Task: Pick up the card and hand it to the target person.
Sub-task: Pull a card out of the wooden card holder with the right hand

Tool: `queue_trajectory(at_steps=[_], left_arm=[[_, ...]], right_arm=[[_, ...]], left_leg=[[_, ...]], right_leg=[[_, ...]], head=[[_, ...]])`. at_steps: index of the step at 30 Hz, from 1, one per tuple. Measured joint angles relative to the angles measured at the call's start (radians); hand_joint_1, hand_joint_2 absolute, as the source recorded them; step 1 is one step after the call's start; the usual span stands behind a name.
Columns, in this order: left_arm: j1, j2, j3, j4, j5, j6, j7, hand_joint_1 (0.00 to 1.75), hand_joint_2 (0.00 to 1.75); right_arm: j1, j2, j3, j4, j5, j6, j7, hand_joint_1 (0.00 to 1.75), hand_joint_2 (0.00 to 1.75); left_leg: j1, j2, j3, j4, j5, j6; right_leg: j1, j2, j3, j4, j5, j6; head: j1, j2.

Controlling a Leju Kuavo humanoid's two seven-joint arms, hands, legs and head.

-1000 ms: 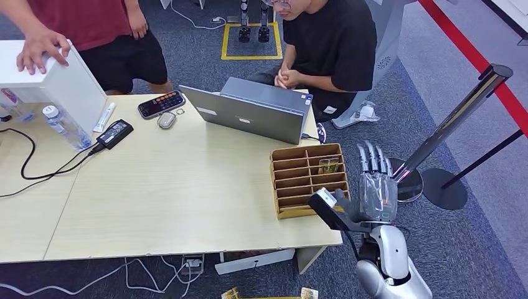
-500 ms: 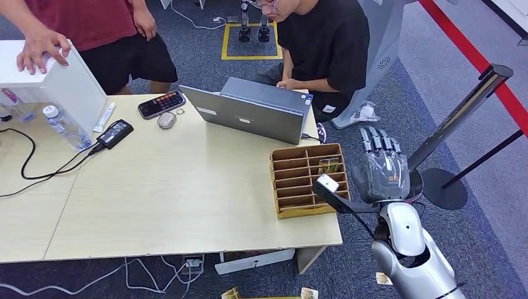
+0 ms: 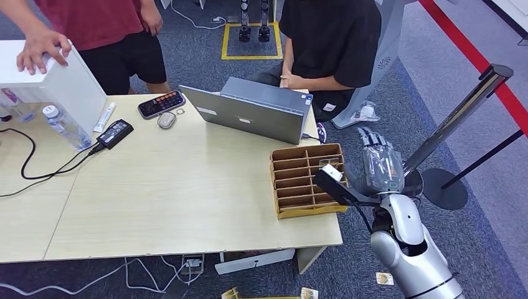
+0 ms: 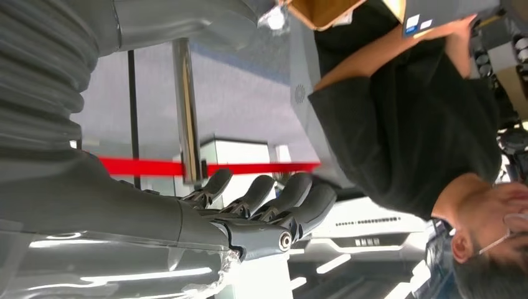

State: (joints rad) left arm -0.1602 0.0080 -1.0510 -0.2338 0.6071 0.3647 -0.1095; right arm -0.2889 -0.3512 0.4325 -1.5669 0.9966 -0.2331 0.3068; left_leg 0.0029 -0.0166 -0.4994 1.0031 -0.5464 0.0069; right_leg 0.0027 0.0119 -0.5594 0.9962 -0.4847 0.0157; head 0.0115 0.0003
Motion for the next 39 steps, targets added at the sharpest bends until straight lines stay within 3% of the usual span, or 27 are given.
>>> queue_trajectory(at_steps=[13,39], left_arm=[[0.0,0.0,0.0,0.0,-0.011,0.0,0.002,0.0,0.0],[-0.003,-0.002,-0.01,0.0,-0.023,-0.005,0.014,0.0,0.0]], right_arm=[[-0.027,0.021,0.029,0.097,-0.22,0.008,-0.022,0.9,1.75],[-0.091,0.062,0.085,0.22,-0.241,0.031,-0.021,0.86,1.75]], left_leg=[[0.0,0.0,0.0,0.0,0.0,0.0],[0.0,-0.001,0.0,0.0,0.0,0.0]], right_leg=[[0.0,0.0,0.0,0.0,0.0,0.0],[0.0,-0.001,0.0,0.0,0.0,0.0]], head=[[0.0,0.0],[0.0,0.0]])
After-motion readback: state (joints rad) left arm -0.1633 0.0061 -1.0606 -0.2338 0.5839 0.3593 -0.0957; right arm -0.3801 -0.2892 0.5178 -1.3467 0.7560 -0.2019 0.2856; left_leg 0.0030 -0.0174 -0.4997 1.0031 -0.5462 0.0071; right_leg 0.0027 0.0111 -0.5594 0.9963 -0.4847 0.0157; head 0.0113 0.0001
